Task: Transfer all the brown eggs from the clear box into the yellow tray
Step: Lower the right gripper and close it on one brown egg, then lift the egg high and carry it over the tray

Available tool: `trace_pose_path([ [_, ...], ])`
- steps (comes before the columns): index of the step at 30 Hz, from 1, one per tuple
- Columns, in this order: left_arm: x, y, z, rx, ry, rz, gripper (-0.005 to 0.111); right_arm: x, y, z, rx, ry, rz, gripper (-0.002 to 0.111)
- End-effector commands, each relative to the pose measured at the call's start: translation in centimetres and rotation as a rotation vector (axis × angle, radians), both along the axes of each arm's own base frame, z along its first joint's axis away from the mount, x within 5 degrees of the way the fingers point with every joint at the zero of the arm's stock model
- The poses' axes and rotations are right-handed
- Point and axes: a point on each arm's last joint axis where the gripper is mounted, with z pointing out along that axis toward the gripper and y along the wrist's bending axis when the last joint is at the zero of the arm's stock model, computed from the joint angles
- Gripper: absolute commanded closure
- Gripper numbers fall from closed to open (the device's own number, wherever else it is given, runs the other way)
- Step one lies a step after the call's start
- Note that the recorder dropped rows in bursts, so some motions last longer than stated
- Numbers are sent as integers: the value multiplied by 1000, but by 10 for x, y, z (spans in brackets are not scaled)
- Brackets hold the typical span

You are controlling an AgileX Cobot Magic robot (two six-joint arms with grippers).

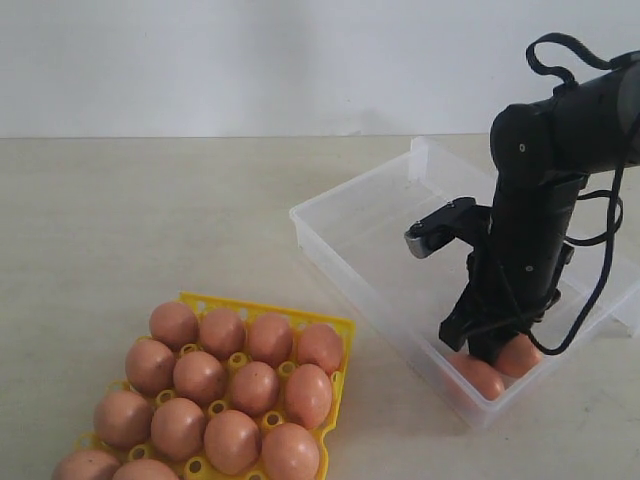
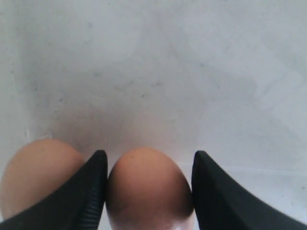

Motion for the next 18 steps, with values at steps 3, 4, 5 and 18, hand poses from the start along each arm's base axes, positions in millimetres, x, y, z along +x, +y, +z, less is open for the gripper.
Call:
trace_pose_path([
  [3,0,0,2,-10,-10,1,103,2,-2,4,-6,-27,9,108],
  [4,0,0,2,-10,-10,1,103,3,-2,6,-2,-44,9,108],
  [5,0,0,2,-10,-10,1,103,4,-1,8,3,-66,3,108],
  [18,0,0,2,-10,-10,1,103,21,4,165,433,-1059,-283,108],
])
